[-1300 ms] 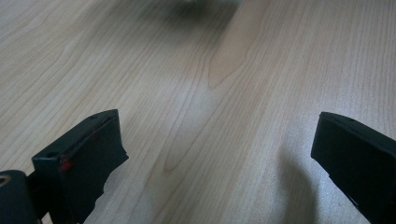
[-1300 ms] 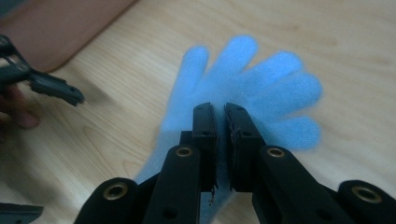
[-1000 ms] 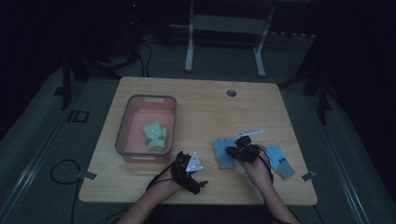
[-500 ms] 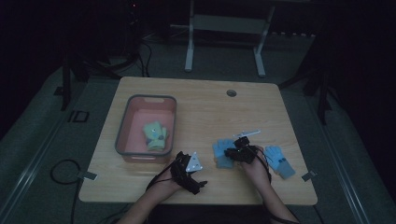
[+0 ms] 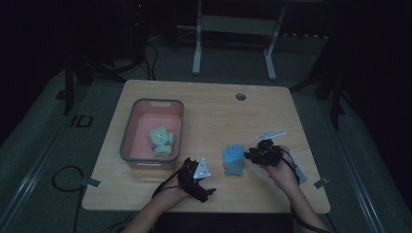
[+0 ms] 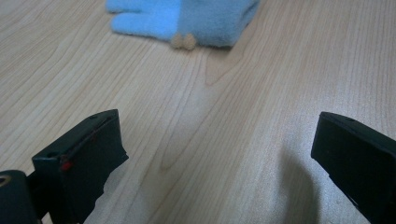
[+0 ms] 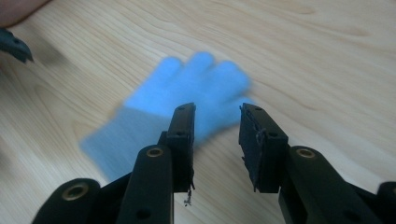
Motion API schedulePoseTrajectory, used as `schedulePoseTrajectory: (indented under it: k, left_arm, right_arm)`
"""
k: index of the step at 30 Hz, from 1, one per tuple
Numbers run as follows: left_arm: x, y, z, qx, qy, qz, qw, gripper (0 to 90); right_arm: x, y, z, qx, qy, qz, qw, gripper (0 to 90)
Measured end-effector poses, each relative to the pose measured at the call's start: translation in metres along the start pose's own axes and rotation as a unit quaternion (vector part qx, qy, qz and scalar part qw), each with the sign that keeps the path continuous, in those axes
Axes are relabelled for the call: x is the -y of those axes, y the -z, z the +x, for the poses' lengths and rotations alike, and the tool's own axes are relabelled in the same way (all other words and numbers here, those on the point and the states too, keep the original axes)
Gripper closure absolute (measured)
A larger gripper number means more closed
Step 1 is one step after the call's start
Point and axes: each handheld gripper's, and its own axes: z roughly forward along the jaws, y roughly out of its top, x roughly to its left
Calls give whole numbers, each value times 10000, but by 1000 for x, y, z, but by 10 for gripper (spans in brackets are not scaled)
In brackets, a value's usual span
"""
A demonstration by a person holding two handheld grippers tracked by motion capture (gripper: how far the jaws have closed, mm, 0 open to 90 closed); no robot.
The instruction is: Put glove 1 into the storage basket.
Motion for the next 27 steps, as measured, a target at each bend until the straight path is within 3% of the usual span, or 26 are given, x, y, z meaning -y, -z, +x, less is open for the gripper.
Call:
schedulePoseTrajectory:
  k: [9,19,27]
  left_arm:
    - [0,0,-1,23,-20,6,10000,26]
    - [-1,-1,-1,44,-12,-3,10000,26]
    - [-1,-1,0,62,31,-21,10000,26]
  right_arm:
    - [24,35,-41,-63,90,-197,9997,657]
    - [53,57,-72,203,313,6,9993,641]
    - [77,63,-93,183,376,360,9985,633]
